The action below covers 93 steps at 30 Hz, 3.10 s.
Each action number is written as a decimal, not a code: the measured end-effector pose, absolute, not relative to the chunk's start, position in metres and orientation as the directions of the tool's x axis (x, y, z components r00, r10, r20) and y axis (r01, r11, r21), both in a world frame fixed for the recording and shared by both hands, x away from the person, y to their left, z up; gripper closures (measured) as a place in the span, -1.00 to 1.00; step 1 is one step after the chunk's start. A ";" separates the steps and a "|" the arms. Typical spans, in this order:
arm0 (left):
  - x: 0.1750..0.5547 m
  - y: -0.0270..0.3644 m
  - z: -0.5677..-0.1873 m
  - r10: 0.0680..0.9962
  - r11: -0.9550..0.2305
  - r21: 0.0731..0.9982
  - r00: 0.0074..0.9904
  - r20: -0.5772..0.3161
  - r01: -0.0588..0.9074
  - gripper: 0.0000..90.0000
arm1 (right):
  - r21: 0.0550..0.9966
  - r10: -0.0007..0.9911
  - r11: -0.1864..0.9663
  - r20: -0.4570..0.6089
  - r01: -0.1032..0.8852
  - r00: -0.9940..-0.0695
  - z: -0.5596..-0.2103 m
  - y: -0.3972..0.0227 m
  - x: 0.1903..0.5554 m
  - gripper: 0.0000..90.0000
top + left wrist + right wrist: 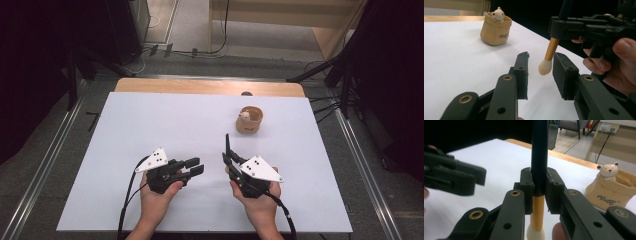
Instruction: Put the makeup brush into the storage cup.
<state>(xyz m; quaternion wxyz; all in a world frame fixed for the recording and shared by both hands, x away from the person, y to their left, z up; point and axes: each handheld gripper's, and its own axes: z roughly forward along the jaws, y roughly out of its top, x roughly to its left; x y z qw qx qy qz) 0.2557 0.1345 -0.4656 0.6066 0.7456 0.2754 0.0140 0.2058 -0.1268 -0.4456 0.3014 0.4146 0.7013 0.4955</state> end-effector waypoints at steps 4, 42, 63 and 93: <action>0.257 0.137 -0.461 0.444 -0.135 0.903 0.840 -0.312 0.407 0.35 | 0.928 0.867 0.275 -0.127 0.251 -0.482 -0.449 -0.124 0.207 0.78; 0.240 0.111 -0.442 0.503 -0.226 0.879 0.823 -0.264 0.420 0.78 | 0.764 0.651 0.643 -0.502 0.062 -0.569 -0.470 -0.072 0.188 0.78; 0.240 0.115 -0.441 0.510 -0.213 0.893 0.825 -0.244 0.396 0.79 | 0.819 0.709 0.559 -0.391 0.130 -0.586 -0.474 -0.077 0.195 0.33; 0.256 0.150 -0.436 0.603 -0.041 0.944 0.761 -0.237 0.327 0.79 | 0.827 0.747 -0.142 0.450 0.544 -0.490 -0.466 -0.097 0.200 -1.00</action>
